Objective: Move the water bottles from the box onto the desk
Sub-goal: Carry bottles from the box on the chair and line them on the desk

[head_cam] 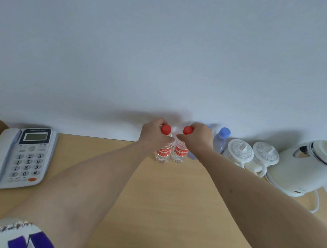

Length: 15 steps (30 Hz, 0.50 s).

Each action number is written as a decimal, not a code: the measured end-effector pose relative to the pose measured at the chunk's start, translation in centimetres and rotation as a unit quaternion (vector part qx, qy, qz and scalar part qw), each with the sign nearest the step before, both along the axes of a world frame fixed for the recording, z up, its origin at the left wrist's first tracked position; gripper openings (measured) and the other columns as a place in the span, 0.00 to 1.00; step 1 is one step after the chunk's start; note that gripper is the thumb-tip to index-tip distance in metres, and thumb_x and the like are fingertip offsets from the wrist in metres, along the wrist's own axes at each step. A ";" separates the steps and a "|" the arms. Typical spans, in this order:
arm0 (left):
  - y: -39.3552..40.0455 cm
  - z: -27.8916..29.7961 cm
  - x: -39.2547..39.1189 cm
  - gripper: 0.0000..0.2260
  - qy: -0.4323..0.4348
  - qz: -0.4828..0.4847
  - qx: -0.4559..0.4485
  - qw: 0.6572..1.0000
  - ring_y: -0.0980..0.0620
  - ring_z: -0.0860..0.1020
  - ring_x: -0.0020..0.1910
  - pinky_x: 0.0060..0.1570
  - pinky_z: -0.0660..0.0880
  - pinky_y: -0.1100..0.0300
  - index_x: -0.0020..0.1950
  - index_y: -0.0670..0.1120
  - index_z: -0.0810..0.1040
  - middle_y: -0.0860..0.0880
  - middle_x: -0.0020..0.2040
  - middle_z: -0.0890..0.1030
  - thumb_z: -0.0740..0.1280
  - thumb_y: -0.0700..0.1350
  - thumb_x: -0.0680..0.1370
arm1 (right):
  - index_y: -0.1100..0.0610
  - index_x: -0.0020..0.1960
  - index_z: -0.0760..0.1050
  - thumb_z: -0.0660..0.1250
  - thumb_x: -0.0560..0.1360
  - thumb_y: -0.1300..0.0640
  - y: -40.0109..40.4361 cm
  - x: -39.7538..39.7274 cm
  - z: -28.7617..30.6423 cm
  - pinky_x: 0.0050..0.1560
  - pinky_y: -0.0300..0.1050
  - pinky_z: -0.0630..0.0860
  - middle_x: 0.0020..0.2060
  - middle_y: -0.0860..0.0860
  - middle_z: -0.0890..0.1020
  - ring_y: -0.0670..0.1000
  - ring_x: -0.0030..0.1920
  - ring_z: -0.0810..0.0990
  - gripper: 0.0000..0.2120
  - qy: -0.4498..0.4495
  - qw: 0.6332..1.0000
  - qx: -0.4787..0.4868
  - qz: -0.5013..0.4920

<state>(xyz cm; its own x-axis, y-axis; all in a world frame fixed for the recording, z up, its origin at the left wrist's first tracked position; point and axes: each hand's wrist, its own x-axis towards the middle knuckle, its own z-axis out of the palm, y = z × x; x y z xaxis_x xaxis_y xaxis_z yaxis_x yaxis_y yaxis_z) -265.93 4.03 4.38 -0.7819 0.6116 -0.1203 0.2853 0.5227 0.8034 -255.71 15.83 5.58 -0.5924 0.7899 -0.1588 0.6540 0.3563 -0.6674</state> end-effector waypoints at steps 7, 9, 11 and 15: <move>1.9 -0.7 0.3 0.14 0.018 0.036 0.048 0.998 0.49 0.76 0.50 0.47 0.70 0.61 0.51 0.45 0.81 0.53 0.47 0.77 0.79 0.40 0.68 | 0.58 0.49 0.79 0.77 0.71 0.55 0.8 -0.3 -0.6 0.46 0.47 0.74 0.42 0.52 0.81 0.56 0.48 0.80 0.11 0.005 0.999 0.030 -0.013; 2.2 -0.8 0.3 0.14 0.007 0.053 0.063 0.997 0.48 0.77 0.54 0.52 0.71 0.62 0.52 0.45 0.82 0.50 0.53 0.75 0.78 0.39 0.68 | 0.58 0.52 0.80 0.77 0.72 0.54 0.9 -0.4 -0.8 0.47 0.46 0.74 0.46 0.54 0.82 0.56 0.48 0.80 0.13 0.007 0.999 0.032 -0.014; 2.4 -0.9 0.2 0.14 0.001 0.061 0.073 0.995 0.50 0.77 0.54 0.52 0.70 0.63 0.52 0.47 0.82 0.50 0.54 0.74 0.79 0.39 0.69 | 0.58 0.52 0.81 0.77 0.72 0.53 0.8 -0.5 -0.9 0.45 0.44 0.71 0.46 0.54 0.83 0.55 0.48 0.79 0.13 0.011 0.999 0.034 -0.013; 2.4 -1.0 -0.3 0.16 0.003 0.053 0.075 0.996 0.52 0.76 0.50 0.50 0.68 0.66 0.54 0.47 0.82 0.50 0.54 0.75 0.80 0.40 0.68 | 0.59 0.56 0.81 0.76 0.74 0.55 0.7 -1.0 -1.0 0.45 0.44 0.70 0.48 0.54 0.83 0.55 0.50 0.80 0.14 0.015 0.999 0.031 -0.009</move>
<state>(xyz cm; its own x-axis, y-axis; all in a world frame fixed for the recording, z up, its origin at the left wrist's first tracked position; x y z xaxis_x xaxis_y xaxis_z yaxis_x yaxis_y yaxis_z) -266.21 6.38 3.40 -0.8430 0.5372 -0.0283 0.2406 0.4235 0.8734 -256.72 16.49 4.61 -0.5824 0.8077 -0.0918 0.6410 0.3868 -0.6630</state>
